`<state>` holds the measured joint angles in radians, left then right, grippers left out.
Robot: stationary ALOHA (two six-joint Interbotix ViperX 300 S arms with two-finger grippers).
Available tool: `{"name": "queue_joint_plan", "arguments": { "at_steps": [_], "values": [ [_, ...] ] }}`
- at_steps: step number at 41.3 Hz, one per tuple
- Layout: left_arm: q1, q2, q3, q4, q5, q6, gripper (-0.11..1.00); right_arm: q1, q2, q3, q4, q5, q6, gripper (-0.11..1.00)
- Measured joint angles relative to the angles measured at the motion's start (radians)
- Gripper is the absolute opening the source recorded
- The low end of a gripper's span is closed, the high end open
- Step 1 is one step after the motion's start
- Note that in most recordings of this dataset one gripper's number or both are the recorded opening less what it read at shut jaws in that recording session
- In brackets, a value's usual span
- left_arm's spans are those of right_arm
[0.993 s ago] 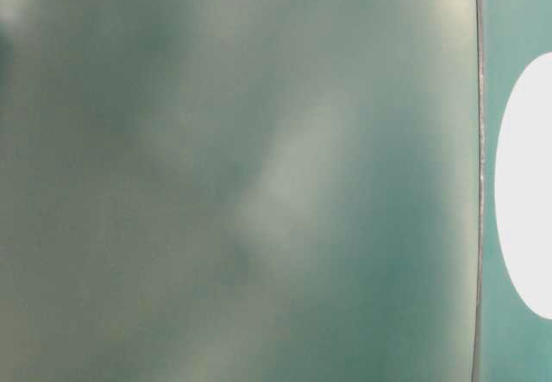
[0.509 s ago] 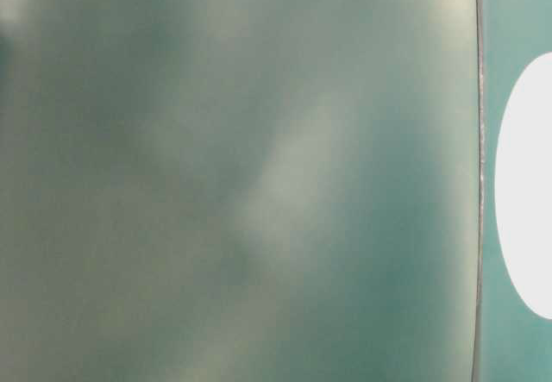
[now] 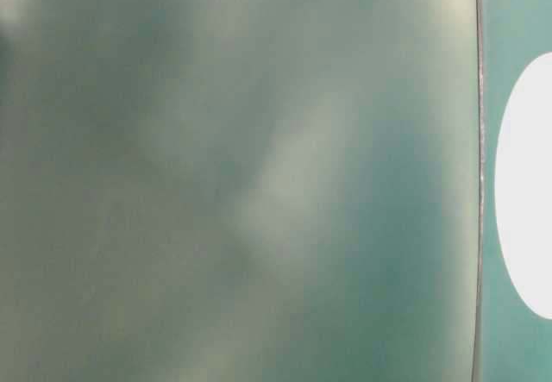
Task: Scoop the yellow hexagonal prism block from the bowl with a spoon using the right arm.
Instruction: 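Close the right gripper on the red spoon handle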
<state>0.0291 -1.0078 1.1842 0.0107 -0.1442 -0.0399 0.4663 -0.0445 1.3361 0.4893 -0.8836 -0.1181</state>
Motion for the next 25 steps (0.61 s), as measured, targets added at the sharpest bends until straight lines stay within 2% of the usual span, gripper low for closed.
{"name": "queue_joint_plan", "arguments": {
  "at_steps": [25],
  "values": [
    [0.0, 0.0, 0.0, 0.0, 0.0, 0.0, 0.0, -0.005, 0.04, -0.029, -0.006, 0.0, -0.002, 0.47]
  ]
}}
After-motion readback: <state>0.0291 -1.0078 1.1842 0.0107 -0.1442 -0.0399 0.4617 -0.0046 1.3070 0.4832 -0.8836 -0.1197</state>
